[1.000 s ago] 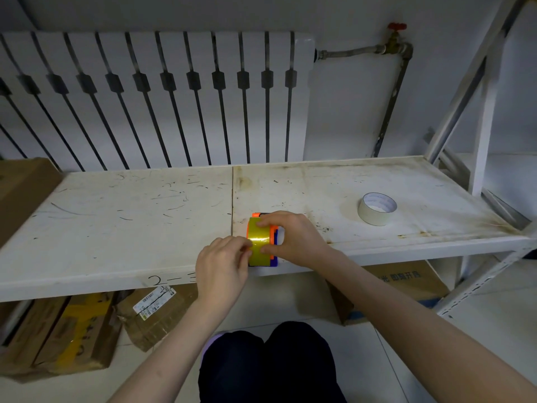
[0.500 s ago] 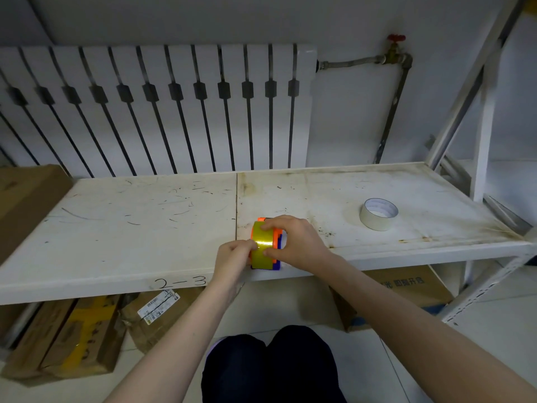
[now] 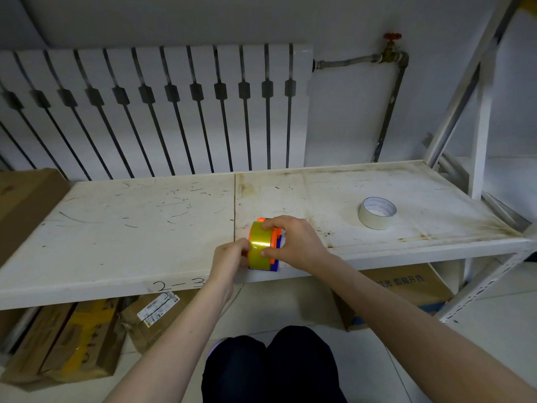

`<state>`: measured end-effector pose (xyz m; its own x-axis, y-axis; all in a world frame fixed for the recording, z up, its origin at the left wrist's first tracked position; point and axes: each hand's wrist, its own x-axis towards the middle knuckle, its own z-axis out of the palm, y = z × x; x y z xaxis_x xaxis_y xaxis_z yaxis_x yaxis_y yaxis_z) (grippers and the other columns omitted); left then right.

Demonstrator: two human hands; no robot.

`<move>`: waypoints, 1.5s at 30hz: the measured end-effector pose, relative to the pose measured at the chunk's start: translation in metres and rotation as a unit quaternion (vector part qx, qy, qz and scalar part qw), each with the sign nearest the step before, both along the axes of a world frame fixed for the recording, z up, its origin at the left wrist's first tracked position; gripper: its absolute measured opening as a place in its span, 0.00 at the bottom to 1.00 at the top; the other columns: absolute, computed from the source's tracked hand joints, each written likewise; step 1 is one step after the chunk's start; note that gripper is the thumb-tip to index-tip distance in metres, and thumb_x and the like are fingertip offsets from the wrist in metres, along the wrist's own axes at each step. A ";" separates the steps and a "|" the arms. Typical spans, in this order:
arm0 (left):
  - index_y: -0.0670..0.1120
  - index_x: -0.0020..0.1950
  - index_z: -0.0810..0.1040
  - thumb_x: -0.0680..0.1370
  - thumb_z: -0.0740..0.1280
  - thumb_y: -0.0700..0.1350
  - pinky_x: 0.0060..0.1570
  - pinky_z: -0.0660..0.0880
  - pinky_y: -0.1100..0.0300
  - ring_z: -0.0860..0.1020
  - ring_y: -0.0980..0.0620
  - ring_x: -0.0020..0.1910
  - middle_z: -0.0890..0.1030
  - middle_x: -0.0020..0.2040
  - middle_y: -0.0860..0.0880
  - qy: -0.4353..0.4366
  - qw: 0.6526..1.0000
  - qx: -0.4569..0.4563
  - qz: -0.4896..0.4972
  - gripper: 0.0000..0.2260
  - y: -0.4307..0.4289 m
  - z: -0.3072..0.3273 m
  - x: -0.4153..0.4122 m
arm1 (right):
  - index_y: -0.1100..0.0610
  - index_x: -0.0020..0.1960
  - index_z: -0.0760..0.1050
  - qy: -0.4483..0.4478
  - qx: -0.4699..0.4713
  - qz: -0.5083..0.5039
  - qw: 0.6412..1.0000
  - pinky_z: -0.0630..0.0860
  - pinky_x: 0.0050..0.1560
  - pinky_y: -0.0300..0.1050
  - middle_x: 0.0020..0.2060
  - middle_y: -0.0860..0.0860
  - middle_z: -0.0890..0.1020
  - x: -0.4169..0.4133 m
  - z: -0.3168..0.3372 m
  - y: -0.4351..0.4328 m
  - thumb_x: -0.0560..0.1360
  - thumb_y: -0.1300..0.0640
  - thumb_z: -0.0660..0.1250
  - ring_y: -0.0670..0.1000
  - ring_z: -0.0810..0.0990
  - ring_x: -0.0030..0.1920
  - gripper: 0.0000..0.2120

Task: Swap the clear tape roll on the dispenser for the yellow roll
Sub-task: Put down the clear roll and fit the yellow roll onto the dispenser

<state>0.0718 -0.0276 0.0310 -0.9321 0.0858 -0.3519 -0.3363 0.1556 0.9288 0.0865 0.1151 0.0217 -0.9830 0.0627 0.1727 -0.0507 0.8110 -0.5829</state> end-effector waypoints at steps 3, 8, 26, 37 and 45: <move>0.45 0.33 0.69 0.75 0.62 0.43 0.28 0.60 0.61 0.65 0.53 0.28 0.70 0.31 0.48 -0.006 1.000 -0.008 -0.001 0.10 0.001 0.000 -0.011 | 0.51 0.65 0.73 0.010 0.009 0.001 1.000 0.74 0.59 0.48 0.62 0.50 0.77 0.000 -0.002 -0.002 0.65 0.48 0.76 0.51 0.75 0.60 0.30; 0.44 0.31 0.66 0.72 0.62 0.40 0.27 0.60 0.62 0.63 0.51 0.28 0.67 0.32 0.45 0.015 1.000 -0.002 0.008 0.10 0.003 -0.008 -0.014 | 0.53 0.64 0.73 0.027 0.025 0.018 0.999 0.75 0.58 0.47 0.62 0.50 0.77 0.000 -0.005 -0.001 0.65 0.48 0.76 0.51 0.76 0.59 0.29; 0.41 0.47 0.72 0.72 0.60 0.40 0.31 0.71 0.60 0.73 0.46 0.32 0.74 0.37 0.43 -0.067 0.998 0.019 -0.009 0.06 0.019 0.013 -0.030 | 0.50 0.66 0.66 -0.004 0.019 0.052 0.998 0.76 0.55 0.47 0.62 0.48 0.72 -0.005 -0.008 0.008 0.60 0.44 0.78 0.48 0.72 0.59 0.39; 0.39 0.44 0.74 0.70 0.59 0.33 0.32 0.70 0.60 0.72 0.47 0.33 0.74 0.37 0.43 -0.035 0.999 0.003 -0.025 0.07 0.005 -0.005 -0.025 | 0.51 0.66 0.68 -0.060 -0.037 0.051 0.996 0.77 0.57 0.49 0.61 0.49 0.75 -0.013 -0.009 0.010 0.59 0.43 0.79 0.49 0.74 0.59 0.40; 0.43 0.44 0.73 0.73 0.57 0.40 0.25 0.72 0.61 0.76 0.46 0.33 0.76 0.37 0.44 -0.103 0.992 0.022 -0.066 0.06 0.019 0.026 -0.022 | 0.50 0.66 0.67 -0.055 -0.006 0.077 0.996 0.76 0.56 0.45 0.61 0.49 0.72 -0.008 -0.008 0.010 0.58 0.46 0.80 0.49 0.72 0.58 0.40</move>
